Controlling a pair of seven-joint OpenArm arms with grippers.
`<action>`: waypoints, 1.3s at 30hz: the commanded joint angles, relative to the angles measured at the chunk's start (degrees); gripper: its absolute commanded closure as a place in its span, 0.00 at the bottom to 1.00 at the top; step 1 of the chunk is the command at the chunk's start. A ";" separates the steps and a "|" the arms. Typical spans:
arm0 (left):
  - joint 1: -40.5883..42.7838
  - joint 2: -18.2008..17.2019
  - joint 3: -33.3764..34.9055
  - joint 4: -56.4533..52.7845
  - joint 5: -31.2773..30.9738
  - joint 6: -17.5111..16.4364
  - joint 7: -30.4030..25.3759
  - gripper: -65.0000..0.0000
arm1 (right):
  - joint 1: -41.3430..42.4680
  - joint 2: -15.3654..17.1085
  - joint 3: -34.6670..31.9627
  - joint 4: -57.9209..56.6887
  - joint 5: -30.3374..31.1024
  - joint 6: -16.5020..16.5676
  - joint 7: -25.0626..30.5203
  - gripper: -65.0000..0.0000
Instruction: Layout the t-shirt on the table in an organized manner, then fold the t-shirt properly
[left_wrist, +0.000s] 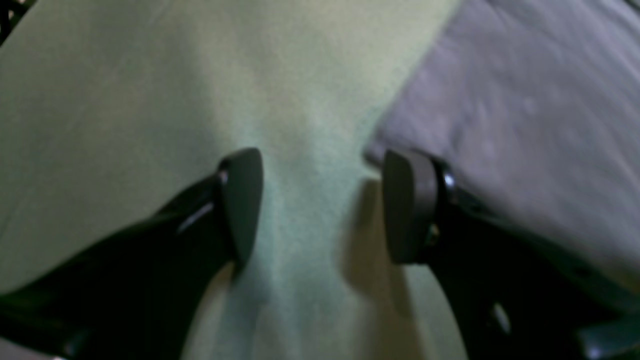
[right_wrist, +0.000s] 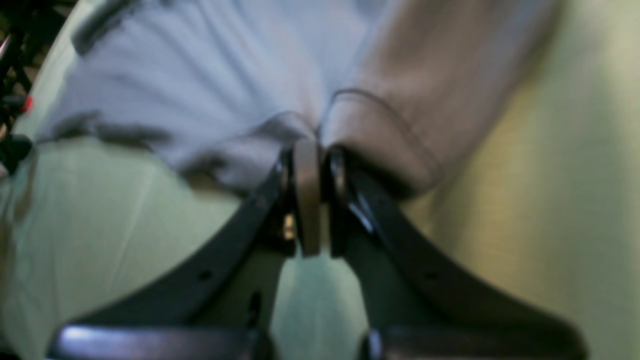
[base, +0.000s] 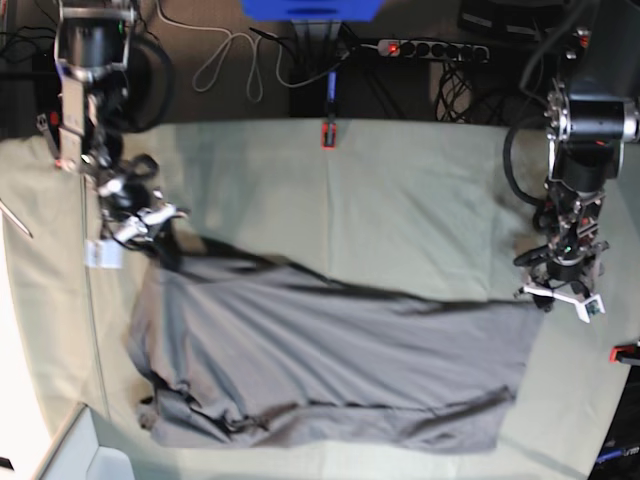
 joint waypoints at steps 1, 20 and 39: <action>-1.64 -0.73 -0.07 0.76 0.05 -0.06 -1.45 0.43 | 0.00 0.00 0.74 3.16 1.02 0.47 0.07 1.00; -1.73 6.30 0.37 0.76 0.49 -0.06 -1.45 0.50 | -5.54 -1.93 3.20 8.26 0.94 0.47 -4.06 0.99; 16.91 1.64 -8.60 38.12 -1.62 0.38 12.00 1.00 | -6.42 -1.67 3.46 11.86 0.94 0.47 -3.97 0.99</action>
